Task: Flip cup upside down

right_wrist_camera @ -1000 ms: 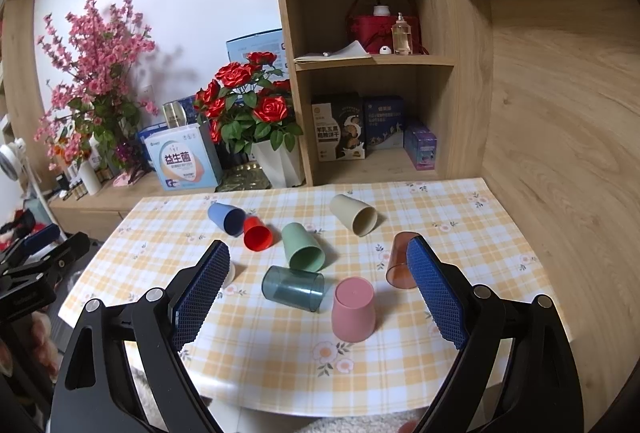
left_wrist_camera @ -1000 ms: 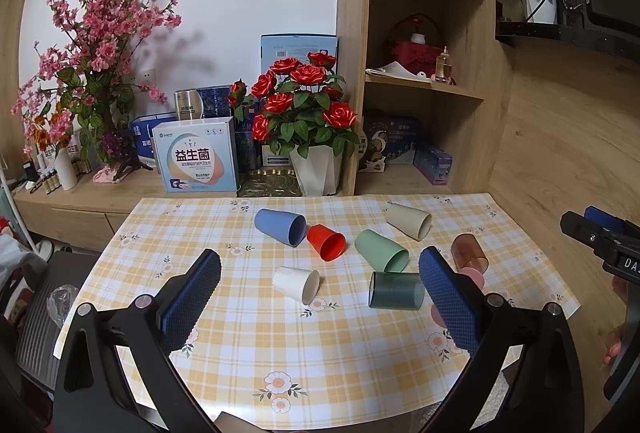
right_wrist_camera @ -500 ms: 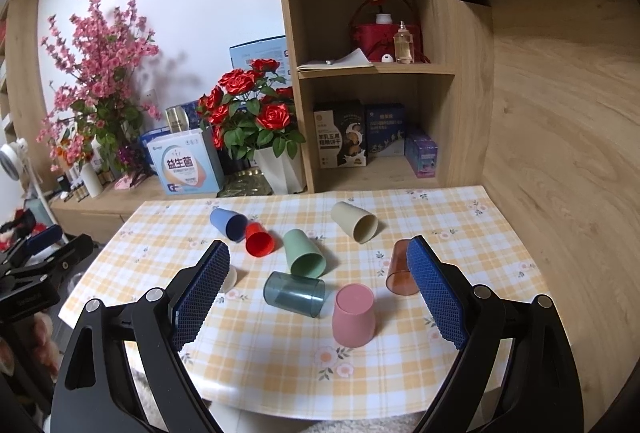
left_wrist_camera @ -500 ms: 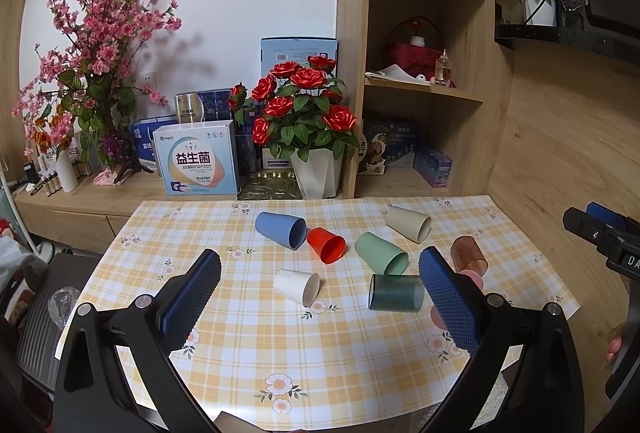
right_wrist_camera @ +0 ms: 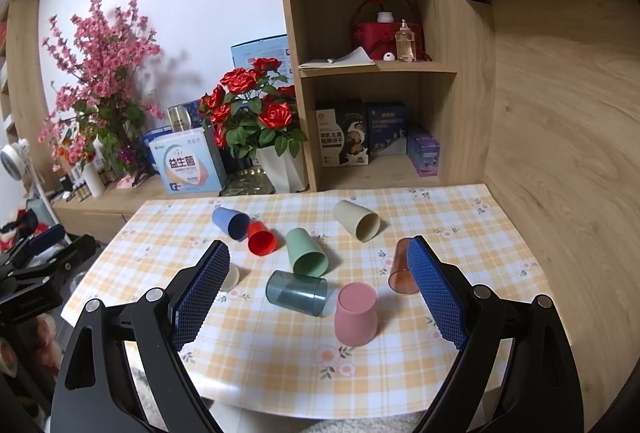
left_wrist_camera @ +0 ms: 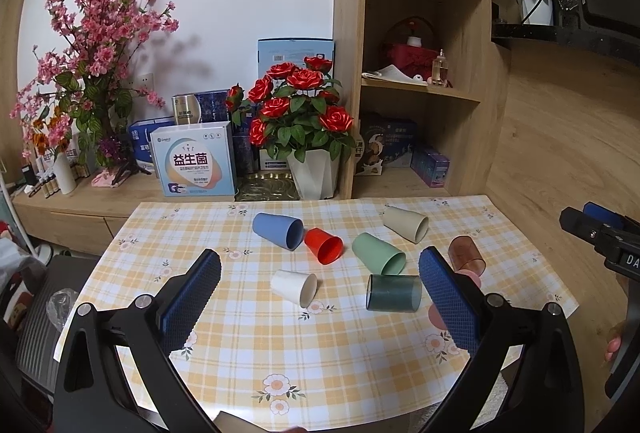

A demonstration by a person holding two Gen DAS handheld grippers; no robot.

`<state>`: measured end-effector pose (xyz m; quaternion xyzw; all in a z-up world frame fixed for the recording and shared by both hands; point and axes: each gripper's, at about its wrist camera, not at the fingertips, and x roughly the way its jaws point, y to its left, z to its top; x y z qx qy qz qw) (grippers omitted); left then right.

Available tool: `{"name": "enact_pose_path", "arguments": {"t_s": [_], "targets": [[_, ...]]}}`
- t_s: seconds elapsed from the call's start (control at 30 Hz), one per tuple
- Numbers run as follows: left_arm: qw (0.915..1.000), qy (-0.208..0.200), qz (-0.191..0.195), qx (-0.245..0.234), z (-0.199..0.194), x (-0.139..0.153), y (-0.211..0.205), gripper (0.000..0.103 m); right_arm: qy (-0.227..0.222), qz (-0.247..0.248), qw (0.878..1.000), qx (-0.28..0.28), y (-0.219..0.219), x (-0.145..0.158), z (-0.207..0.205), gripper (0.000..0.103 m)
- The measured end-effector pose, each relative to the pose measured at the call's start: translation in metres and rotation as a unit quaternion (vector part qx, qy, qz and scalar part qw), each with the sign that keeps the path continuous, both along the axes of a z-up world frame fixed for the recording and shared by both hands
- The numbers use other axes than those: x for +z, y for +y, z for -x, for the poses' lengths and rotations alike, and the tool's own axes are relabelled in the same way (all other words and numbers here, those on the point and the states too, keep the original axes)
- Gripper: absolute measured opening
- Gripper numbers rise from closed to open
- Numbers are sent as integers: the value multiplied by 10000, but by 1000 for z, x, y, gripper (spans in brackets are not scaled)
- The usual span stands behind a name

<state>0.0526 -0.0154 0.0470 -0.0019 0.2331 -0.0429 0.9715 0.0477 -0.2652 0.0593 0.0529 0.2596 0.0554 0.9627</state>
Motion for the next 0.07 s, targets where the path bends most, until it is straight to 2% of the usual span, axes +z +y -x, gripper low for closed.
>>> {"name": "enact_pose_path", "arguments": {"t_s": [0.07], "targets": [[10000, -34, -5, -2, 0, -1, 1, 97, -55, 18, 10000, -29, -1, -1, 1, 87]]}}
